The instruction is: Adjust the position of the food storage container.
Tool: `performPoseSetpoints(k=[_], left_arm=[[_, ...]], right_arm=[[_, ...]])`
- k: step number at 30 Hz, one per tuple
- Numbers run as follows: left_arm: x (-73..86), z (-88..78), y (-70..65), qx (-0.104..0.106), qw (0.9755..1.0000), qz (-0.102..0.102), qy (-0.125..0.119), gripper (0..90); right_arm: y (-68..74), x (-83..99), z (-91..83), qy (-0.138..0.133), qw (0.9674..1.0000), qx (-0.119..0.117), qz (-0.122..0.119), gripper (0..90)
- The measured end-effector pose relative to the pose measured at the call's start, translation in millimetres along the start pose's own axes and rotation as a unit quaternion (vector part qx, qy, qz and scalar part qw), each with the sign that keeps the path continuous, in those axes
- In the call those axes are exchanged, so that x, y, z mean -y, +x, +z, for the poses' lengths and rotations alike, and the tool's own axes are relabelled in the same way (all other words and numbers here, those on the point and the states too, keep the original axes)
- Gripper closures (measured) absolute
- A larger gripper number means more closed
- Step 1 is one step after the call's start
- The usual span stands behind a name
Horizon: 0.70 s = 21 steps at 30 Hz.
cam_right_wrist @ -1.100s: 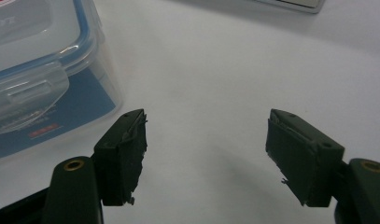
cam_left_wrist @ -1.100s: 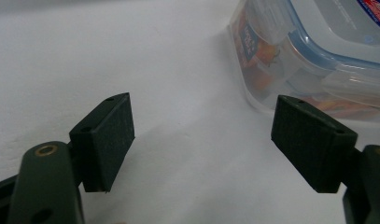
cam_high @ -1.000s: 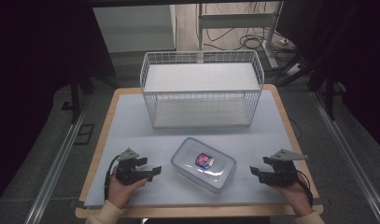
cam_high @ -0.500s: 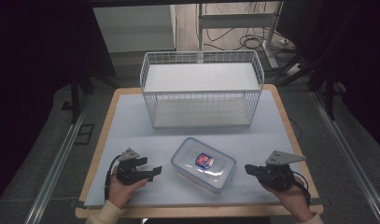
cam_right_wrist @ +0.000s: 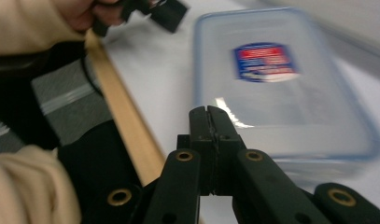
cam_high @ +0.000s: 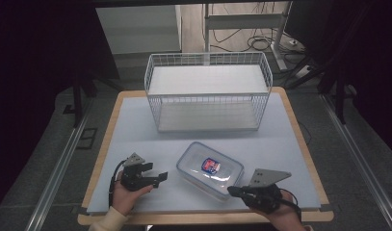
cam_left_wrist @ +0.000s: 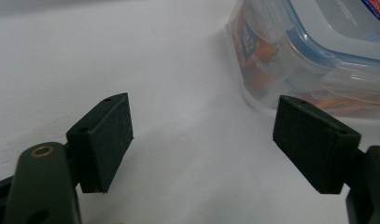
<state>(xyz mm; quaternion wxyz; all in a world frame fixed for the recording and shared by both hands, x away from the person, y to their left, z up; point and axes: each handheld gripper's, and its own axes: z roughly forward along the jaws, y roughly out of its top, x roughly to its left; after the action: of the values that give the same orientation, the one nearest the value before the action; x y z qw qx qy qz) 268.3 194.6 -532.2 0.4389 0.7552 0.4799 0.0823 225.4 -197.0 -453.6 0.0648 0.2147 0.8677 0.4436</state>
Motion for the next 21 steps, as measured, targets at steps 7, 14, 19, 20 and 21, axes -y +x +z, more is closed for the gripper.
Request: performPoseSetpoints(k=[7, 14, 19, 20, 21], left_arm=[[0.1, 0.5, 0.7, 0.001, 1.0, -0.002, 0.002, 19.9], [0.4, 1.0, 1.1, 0.001, 1.0, -0.001, 0.003, 19.9], [0.4, 1.0, 0.8, 0.0, 1.0, -0.001, 0.004, 19.9], [0.5, 1.0, 0.6, 0.0, 1.0, 0.0, 0.003, 19.9], [0.5, 0.9, 0.5, 0.0, 1.0, 0.0, 0.003, 19.9]], right_arm=[[17.7, 3.6, 24.0, 0.043, 0.9987, -0.019, -0.022, 90.0], [19.1, 11.2, 38.5, 0.077, 0.9964, -0.009, -0.035, 90.0], [16.1, 15.3, 42.9, 0.09, 0.9953, 0.0, -0.037, 90.0], [15.7, 16.6, 44.3, 0.093, 0.9949, 0.001, -0.038, 90.0], [15.4, 17.7, 45.7, 0.096, 0.9946, 0.003, -0.039, 90.0]])
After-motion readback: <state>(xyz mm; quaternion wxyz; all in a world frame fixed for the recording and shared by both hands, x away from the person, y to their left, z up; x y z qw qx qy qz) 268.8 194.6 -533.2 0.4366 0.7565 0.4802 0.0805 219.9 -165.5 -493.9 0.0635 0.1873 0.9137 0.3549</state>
